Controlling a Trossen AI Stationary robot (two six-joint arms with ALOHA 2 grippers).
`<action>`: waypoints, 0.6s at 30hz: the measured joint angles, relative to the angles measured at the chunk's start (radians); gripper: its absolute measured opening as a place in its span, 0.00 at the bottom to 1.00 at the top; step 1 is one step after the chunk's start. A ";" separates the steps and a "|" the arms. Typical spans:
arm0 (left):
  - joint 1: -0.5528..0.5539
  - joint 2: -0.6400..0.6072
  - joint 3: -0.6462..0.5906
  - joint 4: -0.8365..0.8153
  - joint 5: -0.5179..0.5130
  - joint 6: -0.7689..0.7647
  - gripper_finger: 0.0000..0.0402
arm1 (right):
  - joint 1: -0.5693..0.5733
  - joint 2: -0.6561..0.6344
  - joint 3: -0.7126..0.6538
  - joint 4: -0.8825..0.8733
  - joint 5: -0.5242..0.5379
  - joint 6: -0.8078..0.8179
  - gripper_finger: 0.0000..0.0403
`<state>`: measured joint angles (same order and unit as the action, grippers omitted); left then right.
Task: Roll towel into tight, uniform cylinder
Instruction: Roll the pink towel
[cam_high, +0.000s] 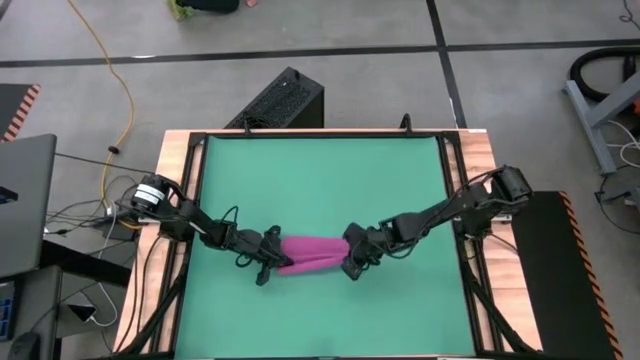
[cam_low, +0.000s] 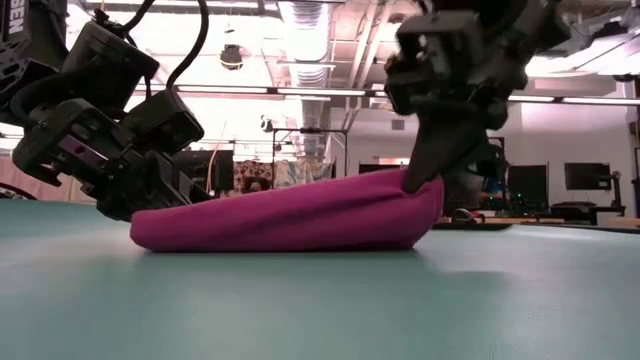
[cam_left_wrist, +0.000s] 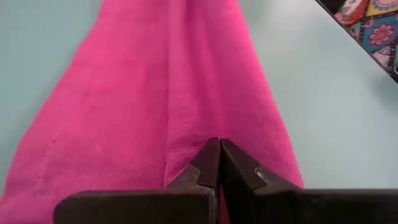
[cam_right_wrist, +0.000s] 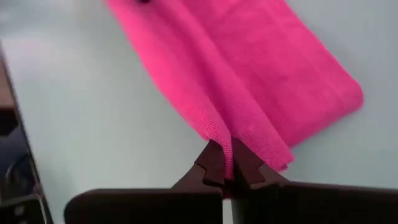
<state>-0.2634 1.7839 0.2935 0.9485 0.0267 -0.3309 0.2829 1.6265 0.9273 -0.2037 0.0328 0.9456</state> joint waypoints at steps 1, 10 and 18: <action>0.000 0.000 0.000 0.003 0.009 -0.004 0.00 | -0.010 0.001 0.000 -0.001 -0.005 0.020 0.03; 0.001 0.000 -0.001 0.012 0.063 -0.041 0.00 | -0.092 0.012 0.002 -0.020 -0.021 0.105 0.03; 0.000 -0.001 0.008 0.001 0.096 -0.064 0.00 | -0.154 0.029 0.007 0.041 -0.085 0.095 0.03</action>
<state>-0.2630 1.7828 0.3018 0.9490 0.1223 -0.3947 0.1289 1.6558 0.9340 -0.1631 -0.0520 1.0401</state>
